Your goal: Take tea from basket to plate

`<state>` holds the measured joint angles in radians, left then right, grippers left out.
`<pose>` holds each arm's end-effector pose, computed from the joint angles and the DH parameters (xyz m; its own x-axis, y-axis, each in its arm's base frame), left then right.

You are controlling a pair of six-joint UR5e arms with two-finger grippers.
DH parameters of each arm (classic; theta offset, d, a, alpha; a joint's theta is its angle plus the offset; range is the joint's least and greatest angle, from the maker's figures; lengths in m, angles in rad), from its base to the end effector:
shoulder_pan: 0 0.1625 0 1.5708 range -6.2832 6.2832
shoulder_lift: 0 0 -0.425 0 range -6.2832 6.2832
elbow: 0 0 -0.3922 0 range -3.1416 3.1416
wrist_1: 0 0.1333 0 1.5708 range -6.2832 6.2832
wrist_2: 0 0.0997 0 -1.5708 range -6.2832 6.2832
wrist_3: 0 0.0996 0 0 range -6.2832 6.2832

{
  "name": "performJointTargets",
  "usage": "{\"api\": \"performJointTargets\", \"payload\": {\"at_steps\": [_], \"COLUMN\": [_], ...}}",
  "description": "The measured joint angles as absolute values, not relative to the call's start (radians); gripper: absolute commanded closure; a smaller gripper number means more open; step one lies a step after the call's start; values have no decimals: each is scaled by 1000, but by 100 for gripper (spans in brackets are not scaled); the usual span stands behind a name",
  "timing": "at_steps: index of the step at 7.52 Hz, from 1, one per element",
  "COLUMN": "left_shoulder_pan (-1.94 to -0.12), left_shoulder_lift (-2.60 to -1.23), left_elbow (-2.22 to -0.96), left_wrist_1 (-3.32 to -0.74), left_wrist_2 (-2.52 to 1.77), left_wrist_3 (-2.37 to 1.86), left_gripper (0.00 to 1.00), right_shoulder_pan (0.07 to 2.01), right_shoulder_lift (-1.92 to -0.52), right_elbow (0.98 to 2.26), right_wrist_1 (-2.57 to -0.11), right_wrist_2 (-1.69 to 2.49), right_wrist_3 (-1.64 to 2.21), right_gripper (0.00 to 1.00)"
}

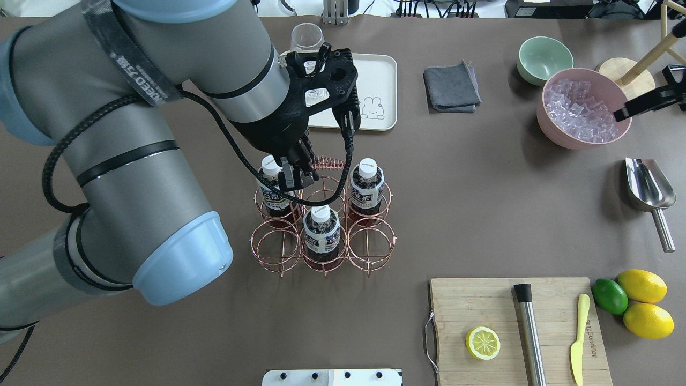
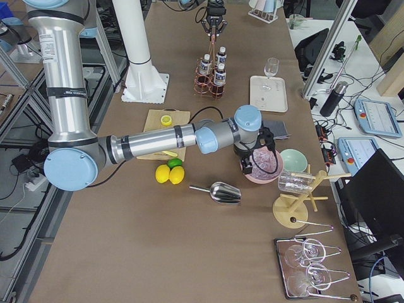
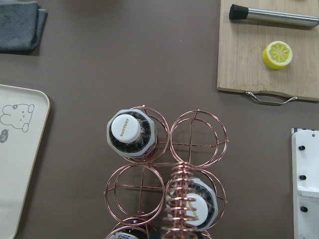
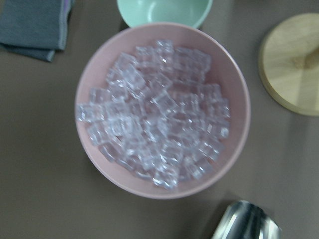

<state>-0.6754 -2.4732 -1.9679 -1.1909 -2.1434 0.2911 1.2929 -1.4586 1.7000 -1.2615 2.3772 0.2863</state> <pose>0.3919 -0.4156 0.0195 0.0454 0.9952 -0.0863 -0.5074 0.0974 0.8562 -0.0917 -0.5452 0.4976 0.6051 -0.2991 0.7378 0.0656 0.9423 0.3283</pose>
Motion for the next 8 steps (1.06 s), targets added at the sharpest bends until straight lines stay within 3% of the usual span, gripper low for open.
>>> {"api": "performJointTargets", "payload": {"at_steps": [3,6,8], "left_shoulder_pan": [-668,-669,-669], "left_shoulder_lift": [-2475,-2469,-2468], "left_elbow": [-1938,-1946,-1950], "left_wrist_1": [-1226,-1227,-1227], "left_wrist_2": [-2137,-2137,-2137], "left_wrist_3": [289,288,286], "left_gripper": [100,100,100], "right_shoulder_pan": [1116,976,848], "right_shoulder_lift": [-1406,-1386,-1358], "right_elbow": [1654,1637,1637], "right_wrist_1": [-792,-360,-221], "right_wrist_2": [2186,1998,1853], "right_wrist_3": [435,632,695], "right_gripper": [9,2,2]}}
